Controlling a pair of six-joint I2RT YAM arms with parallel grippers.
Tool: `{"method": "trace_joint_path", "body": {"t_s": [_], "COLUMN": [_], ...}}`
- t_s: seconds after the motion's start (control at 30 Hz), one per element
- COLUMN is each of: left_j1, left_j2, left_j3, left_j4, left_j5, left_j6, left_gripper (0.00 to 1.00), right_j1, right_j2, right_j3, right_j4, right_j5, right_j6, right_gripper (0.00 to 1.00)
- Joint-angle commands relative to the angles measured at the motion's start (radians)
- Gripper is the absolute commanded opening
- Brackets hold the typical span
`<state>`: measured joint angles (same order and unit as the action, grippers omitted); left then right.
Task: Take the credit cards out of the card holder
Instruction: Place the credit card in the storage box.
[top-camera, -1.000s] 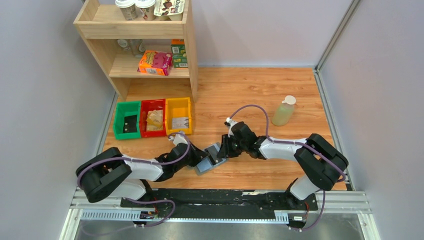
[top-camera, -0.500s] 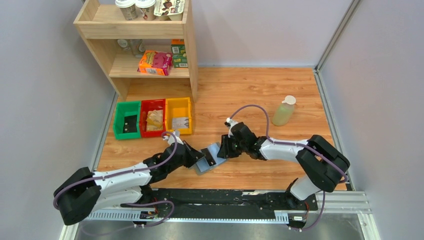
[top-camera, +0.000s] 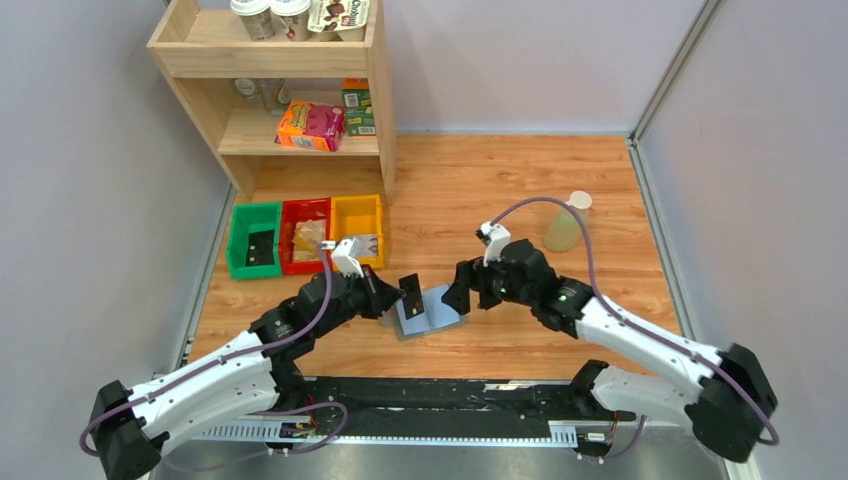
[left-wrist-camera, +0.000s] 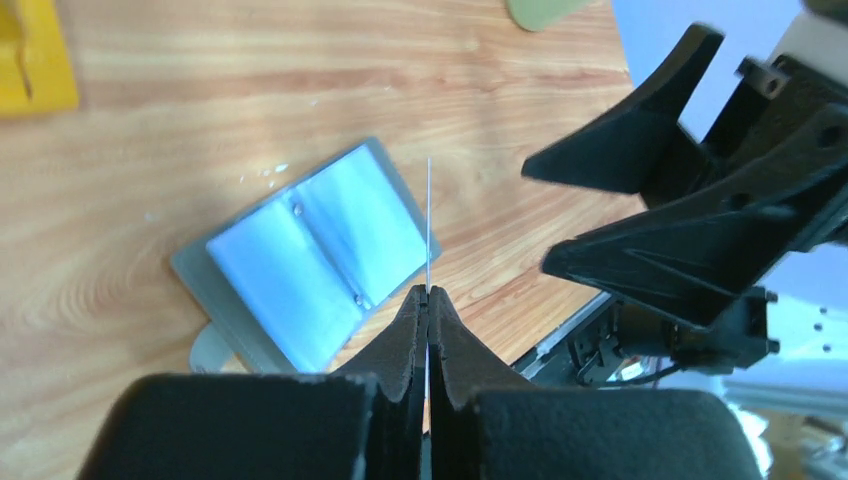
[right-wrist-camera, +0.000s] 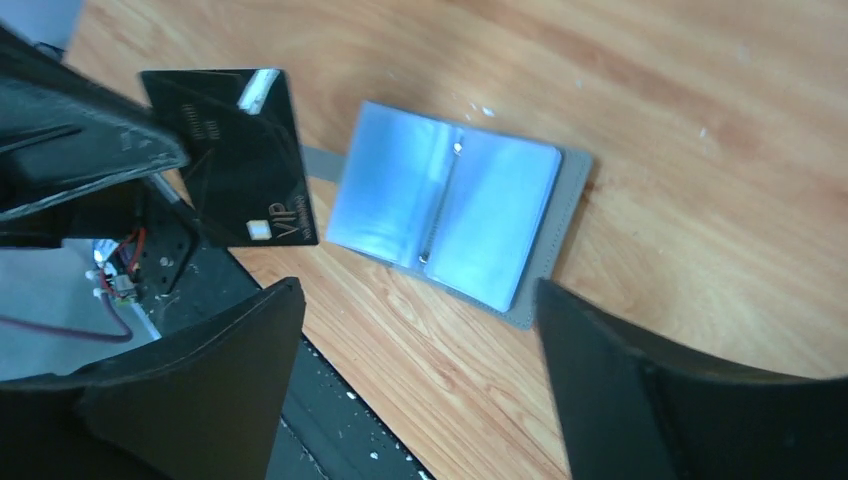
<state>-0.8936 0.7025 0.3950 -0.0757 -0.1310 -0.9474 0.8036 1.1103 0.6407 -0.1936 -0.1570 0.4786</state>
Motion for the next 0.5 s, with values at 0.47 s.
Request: {"method": "trace_joint_path", "body": {"t_s": [0.47], "left_j1": [0.009], "left_j2": [0.239], "left_j3": [0.574], "left_j4": [-0.499], "left_j5": [0.567], "left_j6": [1.012], "left_gripper": [0.00], "right_j1": [-0.003], "right_j2": [-0.353], "right_j3": [0.192], "right_j4": [-0.237], "right_j5": [-0.312], "right_j6": [-0.558], "right_gripper": [1.00]}}
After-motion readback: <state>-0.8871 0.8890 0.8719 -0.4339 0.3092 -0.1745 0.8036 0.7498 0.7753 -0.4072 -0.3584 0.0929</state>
